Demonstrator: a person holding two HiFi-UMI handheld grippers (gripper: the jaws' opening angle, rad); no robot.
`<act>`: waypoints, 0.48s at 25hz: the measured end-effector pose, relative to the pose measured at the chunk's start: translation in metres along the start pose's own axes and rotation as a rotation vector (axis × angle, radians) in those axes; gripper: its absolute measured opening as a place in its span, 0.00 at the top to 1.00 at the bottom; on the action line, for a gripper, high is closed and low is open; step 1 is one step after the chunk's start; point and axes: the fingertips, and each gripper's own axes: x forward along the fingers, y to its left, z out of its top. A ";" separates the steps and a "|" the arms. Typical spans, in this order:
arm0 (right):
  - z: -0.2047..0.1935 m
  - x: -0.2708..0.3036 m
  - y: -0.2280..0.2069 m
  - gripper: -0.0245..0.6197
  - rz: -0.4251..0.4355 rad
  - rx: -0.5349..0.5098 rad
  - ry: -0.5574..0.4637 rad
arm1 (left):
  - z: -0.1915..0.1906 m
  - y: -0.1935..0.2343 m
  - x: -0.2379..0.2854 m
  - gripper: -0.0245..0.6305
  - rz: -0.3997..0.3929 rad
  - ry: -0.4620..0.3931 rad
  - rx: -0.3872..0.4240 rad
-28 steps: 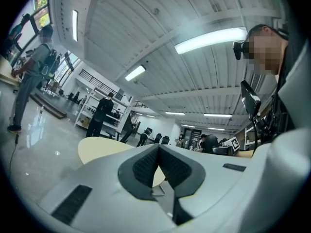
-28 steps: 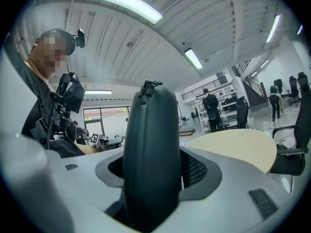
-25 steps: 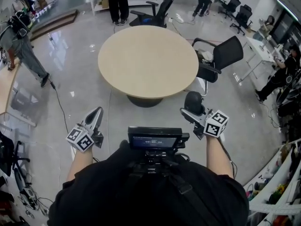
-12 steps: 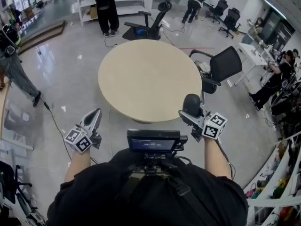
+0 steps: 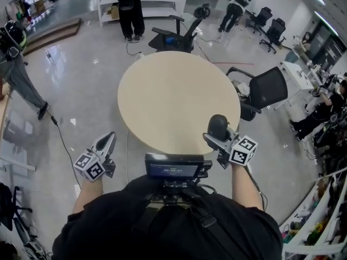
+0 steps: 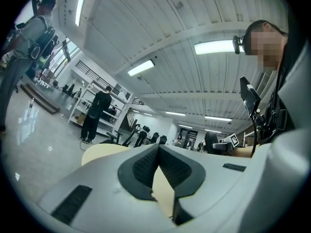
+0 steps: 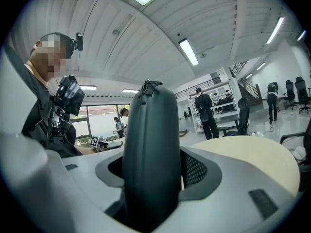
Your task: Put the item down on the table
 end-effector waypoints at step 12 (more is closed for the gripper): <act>0.040 0.012 -0.160 0.54 0.175 -0.024 -0.011 | -0.006 -0.028 0.123 0.97 0.139 -0.047 0.034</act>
